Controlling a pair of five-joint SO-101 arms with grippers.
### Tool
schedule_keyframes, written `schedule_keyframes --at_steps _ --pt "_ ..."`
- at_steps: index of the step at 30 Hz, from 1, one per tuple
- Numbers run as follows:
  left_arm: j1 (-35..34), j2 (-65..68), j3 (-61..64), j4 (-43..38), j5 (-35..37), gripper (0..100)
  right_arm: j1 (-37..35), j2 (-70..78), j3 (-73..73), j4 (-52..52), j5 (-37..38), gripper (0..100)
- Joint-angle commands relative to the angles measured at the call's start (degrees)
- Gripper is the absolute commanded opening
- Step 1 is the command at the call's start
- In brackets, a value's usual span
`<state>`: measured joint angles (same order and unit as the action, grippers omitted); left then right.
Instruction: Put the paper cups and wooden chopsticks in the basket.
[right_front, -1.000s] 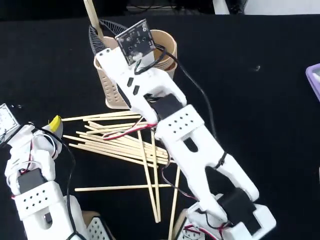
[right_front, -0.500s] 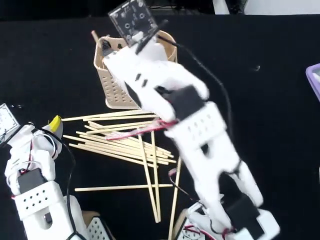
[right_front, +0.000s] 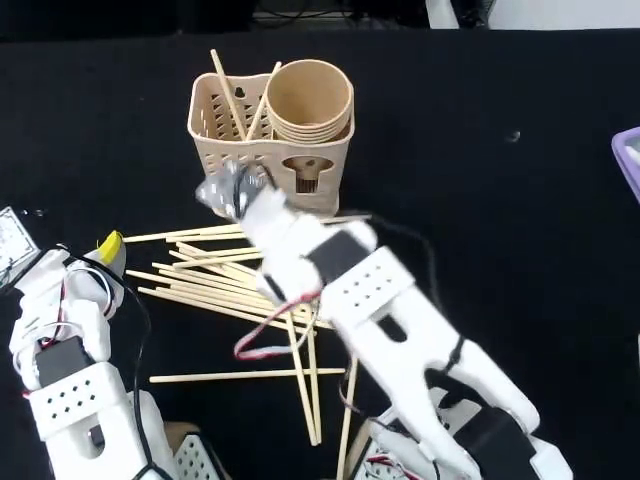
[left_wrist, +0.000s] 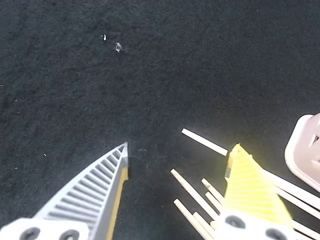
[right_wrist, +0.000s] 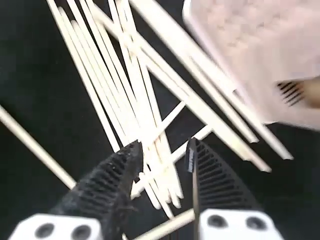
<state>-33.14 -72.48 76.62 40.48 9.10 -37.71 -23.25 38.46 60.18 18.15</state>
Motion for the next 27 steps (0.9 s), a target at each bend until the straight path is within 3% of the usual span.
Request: schedule_keyframes --at_steps 1,9,27 --pt "0.1 -0.9 -1.8 -1.2 0.2 31 -2.3 -1.5 9.2 -10.7 1.1 14.2" --pt "0.1 -0.9 -1.7 -1.2 0.2 31 -2.9 -1.5 14.8 -14.7 -3.4 14.2" --pt "0.1 -0.9 -1.7 -1.2 0.2 31 -1.2 4.8 17.5 -22.0 -3.3 14.2"
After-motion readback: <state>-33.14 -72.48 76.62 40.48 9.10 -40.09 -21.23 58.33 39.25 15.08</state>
